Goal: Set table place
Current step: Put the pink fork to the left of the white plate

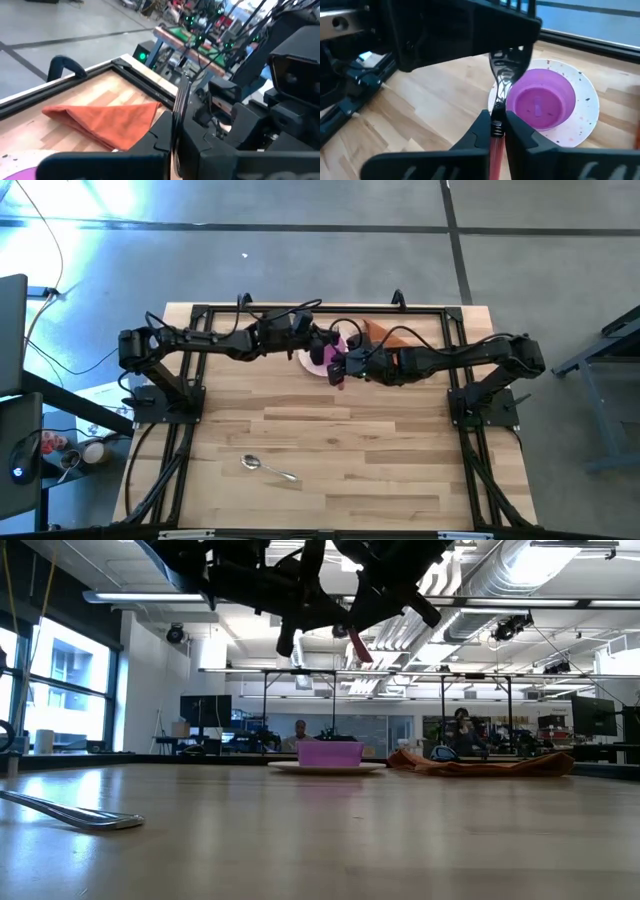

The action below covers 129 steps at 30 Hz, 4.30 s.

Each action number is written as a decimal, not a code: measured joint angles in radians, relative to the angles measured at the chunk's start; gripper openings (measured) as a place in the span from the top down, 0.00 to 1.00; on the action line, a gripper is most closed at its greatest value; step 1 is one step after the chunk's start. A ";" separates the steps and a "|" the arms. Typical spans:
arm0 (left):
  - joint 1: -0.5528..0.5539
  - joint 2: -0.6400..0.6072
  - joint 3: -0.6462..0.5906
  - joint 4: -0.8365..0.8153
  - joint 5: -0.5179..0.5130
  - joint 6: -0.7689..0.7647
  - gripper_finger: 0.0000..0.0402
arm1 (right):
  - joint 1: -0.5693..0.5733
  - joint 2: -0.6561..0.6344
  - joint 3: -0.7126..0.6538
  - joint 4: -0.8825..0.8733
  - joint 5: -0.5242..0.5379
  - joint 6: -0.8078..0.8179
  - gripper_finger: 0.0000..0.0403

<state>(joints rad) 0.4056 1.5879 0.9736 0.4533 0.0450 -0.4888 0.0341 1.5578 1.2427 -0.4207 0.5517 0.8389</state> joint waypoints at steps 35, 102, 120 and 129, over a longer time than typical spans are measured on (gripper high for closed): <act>0.397 -0.477 -0.636 0.088 0.309 -0.119 1.00 | 0.051 -0.322 0.000 -0.307 0.096 -0.003 0.59; 0.457 0.150 -0.271 -0.326 0.152 -0.029 1.00 | 0.084 -0.267 0.000 -0.308 0.034 0.112 0.59; 0.458 0.151 -0.271 -0.324 0.198 0.018 0.87 | 0.084 -0.267 0.000 -0.300 0.014 0.110 0.59; 0.458 0.120 -0.272 -0.376 0.193 0.060 0.78 | 0.084 -0.267 0.000 -0.300 -0.011 0.105 0.59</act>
<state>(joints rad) 0.8639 1.7075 0.7013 0.0775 0.2384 -0.4288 0.1184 1.2903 1.2423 -0.7210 0.5404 0.9440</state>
